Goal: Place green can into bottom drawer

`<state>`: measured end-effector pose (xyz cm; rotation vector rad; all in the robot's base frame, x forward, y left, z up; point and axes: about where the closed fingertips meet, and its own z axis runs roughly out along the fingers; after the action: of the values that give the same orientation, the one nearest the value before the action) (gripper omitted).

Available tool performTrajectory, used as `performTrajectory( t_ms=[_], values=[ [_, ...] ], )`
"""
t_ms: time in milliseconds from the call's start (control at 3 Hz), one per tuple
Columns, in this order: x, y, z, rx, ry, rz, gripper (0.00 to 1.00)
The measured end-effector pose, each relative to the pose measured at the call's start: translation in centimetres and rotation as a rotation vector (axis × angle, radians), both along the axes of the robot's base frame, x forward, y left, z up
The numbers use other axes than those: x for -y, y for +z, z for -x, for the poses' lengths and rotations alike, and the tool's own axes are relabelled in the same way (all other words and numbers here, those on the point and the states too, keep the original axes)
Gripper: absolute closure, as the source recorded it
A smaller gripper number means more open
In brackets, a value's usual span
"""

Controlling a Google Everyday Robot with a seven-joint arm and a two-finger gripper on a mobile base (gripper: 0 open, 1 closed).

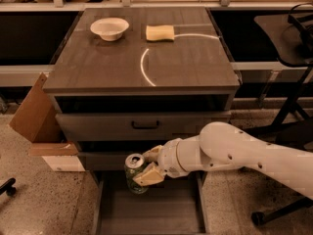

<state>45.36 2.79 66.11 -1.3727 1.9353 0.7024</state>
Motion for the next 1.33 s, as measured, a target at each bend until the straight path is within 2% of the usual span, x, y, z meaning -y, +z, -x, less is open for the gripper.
performTrajectory(
  t_ms=[333,667,1333],
  values=[
    [-0.1,-2.3,-0.4,-0.001,-0.007,0.026,1.00],
    [0.3,-7.1,-0.8,0.017,-0.018,0.052,1.00],
    [1.1,-16.2,-2.1,0.092,-0.071,0.043,1.00]
  ],
)
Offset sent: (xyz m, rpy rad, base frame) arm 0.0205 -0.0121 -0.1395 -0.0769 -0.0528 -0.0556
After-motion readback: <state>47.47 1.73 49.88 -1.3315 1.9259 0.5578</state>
